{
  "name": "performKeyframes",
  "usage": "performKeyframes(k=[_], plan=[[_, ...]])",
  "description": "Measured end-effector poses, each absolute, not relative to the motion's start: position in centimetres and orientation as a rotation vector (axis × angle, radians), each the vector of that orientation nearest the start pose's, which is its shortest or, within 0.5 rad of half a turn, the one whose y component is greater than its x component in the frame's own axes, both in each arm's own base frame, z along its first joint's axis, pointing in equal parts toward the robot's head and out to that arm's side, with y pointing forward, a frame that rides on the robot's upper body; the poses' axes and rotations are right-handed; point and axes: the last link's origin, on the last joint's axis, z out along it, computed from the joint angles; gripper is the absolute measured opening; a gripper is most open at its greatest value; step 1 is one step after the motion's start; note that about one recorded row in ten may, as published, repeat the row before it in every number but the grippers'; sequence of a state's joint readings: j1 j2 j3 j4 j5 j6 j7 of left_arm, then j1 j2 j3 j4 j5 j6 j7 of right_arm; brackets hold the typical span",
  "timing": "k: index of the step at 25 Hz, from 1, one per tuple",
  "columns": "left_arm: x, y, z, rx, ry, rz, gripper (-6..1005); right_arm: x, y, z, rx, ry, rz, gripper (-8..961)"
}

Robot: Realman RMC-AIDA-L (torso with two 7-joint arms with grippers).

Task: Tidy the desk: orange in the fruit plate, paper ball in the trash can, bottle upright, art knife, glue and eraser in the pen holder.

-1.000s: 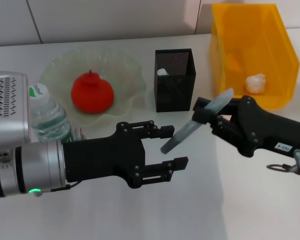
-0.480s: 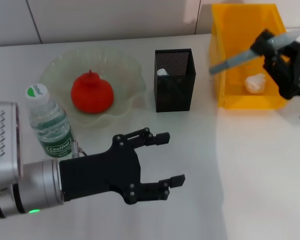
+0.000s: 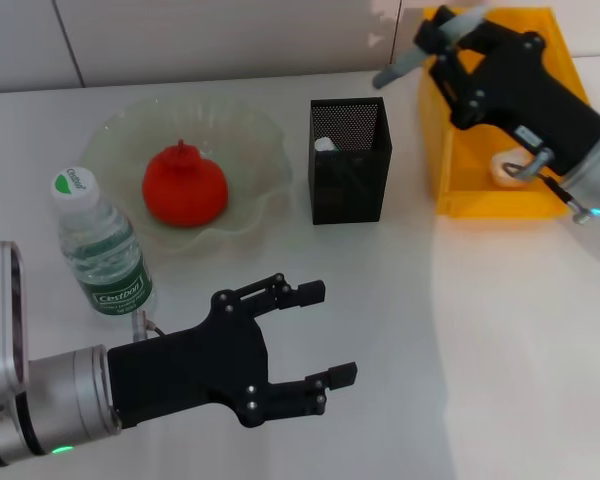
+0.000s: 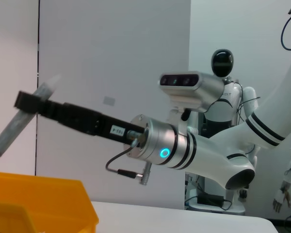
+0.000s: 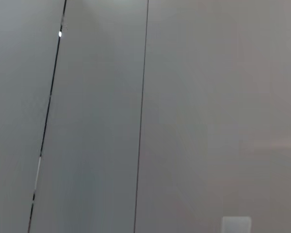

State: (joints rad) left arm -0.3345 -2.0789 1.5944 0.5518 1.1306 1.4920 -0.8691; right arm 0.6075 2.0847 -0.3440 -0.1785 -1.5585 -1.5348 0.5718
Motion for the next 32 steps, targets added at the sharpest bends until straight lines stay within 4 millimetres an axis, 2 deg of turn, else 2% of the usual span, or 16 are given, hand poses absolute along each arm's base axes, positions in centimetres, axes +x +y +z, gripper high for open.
performKeyframes(k=[12, 17, 31, 32], plan=[[-22.2, 25.5, -7.7, -2.786, -0.158, -1.11, 813, 24.1, 37.7, -3.2, -2.166, 0.275, 0.894, 195], [-22.2, 25.5, -7.7, -2.787, -0.157, -1.113, 813, 24.3, 38.2, -3.7, -2.174, 0.312, 0.849, 203], [-22.3, 25.3, -7.5, -2.785, -0.161, -1.127, 813, 25.1, 37.4, -3.8, -2.156, 0.37, 0.873, 228], [-22.3, 25.3, -7.5, -2.785, -0.162, -1.127, 813, 25.1, 37.2, -3.8, -2.152, 0.372, 0.881, 273]])
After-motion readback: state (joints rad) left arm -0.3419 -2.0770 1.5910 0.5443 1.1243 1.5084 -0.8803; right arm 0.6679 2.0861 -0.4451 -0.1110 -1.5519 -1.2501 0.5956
